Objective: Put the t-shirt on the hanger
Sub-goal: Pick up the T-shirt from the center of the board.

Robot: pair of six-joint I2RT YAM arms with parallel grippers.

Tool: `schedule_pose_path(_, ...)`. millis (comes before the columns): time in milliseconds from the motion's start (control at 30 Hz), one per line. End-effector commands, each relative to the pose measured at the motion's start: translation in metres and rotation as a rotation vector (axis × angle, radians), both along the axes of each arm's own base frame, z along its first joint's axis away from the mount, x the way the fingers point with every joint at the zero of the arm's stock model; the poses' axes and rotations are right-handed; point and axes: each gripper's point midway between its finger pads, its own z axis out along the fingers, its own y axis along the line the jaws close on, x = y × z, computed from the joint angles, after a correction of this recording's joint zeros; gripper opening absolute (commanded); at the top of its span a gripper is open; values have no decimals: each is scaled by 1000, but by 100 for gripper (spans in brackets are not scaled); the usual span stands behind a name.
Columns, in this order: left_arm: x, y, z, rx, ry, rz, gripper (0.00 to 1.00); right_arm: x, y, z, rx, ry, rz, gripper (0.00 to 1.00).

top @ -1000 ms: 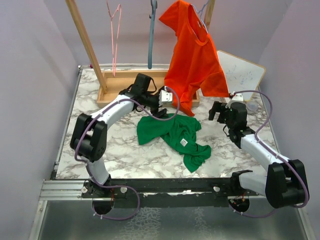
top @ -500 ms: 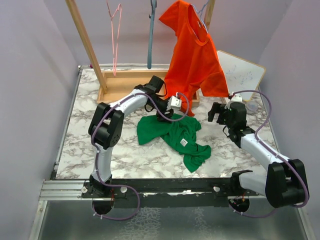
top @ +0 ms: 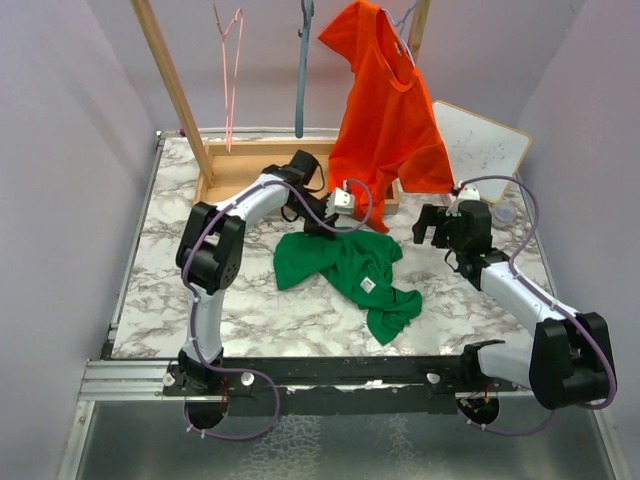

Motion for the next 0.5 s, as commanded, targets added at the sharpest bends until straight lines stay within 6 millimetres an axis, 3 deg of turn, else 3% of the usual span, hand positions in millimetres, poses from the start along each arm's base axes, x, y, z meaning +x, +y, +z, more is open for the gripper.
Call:
schedule_pose_path(0,1,48,47,-47,43,114,0,6,16,17,8,-25,117,99)
schedule_pose_path(200,-30,128,51,-4,84,198,0,5,30,16,40,-9,192,99)
schedule_pose_path(333,-73,150,44,18,140,192,0,4,36,13,53,-2,222,99)
schedule_pose_path(367,-84,151,42,19,145,181,5,4,36,12,54,0,226,99)
schedule_pose_path(467,-101,151,38,0,137,169,40,4,38,10,55,6,237,99)
